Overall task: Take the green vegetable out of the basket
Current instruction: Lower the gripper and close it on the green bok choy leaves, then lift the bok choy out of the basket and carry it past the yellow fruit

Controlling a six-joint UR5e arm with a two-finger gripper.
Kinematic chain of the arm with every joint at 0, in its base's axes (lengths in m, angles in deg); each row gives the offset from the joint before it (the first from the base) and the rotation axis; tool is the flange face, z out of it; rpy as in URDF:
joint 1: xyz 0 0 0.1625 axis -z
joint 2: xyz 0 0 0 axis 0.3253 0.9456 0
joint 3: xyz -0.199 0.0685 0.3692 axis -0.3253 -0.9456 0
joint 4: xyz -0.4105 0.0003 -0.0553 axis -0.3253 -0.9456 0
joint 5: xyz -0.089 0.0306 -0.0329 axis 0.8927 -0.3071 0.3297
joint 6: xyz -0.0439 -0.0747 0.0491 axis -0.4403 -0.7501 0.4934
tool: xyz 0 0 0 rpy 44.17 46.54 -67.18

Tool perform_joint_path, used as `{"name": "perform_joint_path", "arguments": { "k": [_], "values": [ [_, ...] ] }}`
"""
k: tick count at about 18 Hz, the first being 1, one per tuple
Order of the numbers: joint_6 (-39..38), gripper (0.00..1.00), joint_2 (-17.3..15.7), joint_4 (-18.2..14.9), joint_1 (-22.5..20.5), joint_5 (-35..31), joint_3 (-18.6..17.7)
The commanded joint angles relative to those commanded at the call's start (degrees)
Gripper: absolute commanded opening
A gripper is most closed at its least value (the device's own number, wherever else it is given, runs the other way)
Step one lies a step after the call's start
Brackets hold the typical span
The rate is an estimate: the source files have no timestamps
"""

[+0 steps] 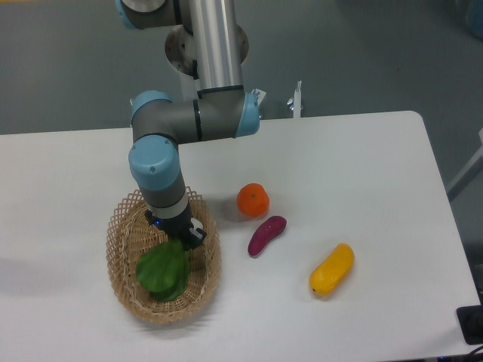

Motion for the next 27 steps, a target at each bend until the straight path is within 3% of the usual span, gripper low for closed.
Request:
{"name": "perform_joint_path", "arguments": {
  "k": [7, 11, 16, 21, 27],
  "values": [
    [3.6, 0.29, -6.4, -1.2, -2.4, 1.1, 0.4],
    [8.6, 0.3, -9.1, -1.4, -6.2, 2.1, 1.1],
    [19.3, 0.3, -11.2, -8.1, -16.5, 4.9, 4.7],
    [32.1, 0.3, -11.2, -9.3, -28.5, 8.4, 6.2],
    [41.1, 0.3, -11.2, -12.4, -36.5, 8.9, 7.9]
  ]
}}
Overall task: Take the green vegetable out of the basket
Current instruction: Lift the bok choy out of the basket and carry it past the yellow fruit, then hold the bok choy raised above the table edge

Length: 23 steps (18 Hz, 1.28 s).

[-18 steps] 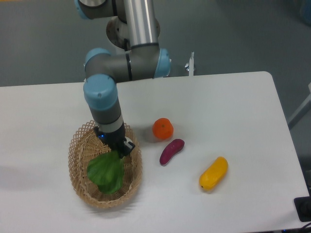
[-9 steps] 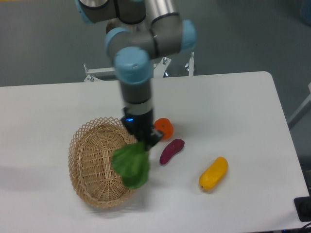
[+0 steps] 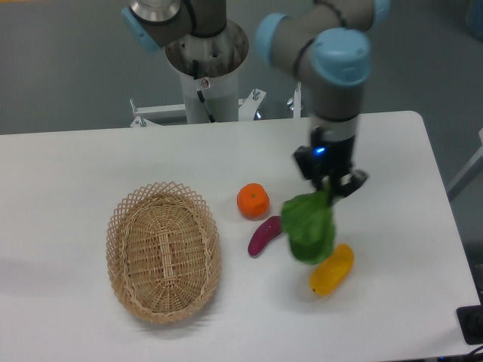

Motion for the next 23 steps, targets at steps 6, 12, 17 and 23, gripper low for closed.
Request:
{"name": "perform_joint_path", "arguments": {
  "k": [6, 12, 17, 23],
  "values": [
    [1.9, 0.3, 0.7, 0.0, -3.0, 0.9, 1.8],
    [1.9, 0.3, 1.0, 0.4, -3.0, 1.1, 1.8],
    [1.9, 0.3, 1.0, 0.6, -3.0, 1.1, 1.8],
    [1.9, 0.3, 1.1, 0.6, -3.1, 1.5, 1.9]
  ]
}}
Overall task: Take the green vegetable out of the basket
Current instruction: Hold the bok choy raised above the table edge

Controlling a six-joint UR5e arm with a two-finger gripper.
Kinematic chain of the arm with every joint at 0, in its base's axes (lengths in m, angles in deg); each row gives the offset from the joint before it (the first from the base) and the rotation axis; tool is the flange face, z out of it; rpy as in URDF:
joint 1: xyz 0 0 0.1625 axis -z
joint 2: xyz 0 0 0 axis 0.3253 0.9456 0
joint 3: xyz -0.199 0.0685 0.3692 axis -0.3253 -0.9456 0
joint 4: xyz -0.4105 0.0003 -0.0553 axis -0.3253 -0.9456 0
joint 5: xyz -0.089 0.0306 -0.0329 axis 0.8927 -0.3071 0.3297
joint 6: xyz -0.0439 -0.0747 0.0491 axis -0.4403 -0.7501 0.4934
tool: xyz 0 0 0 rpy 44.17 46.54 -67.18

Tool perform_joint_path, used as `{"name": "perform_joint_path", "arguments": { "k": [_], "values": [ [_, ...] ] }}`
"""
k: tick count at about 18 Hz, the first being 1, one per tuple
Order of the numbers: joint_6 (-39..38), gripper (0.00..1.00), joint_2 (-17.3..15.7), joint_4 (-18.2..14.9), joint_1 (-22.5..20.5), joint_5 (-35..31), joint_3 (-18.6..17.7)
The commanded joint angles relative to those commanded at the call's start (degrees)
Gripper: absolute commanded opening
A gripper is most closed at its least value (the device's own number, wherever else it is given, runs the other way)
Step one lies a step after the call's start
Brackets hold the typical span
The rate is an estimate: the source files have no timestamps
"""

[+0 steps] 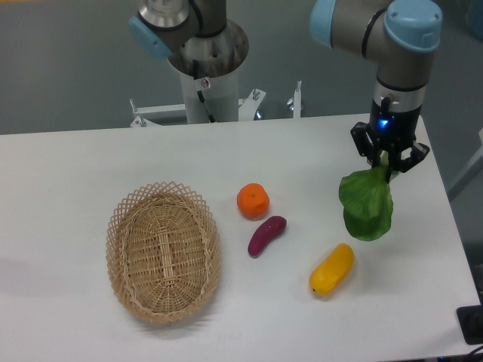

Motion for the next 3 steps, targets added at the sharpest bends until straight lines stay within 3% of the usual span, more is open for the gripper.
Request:
{"name": "perform_joint_path", "arguments": {
  "k": [3],
  "values": [
    [-0.1, 0.3, 0.3, 0.0, 0.2, 0.0, 0.0]
  ]
}}
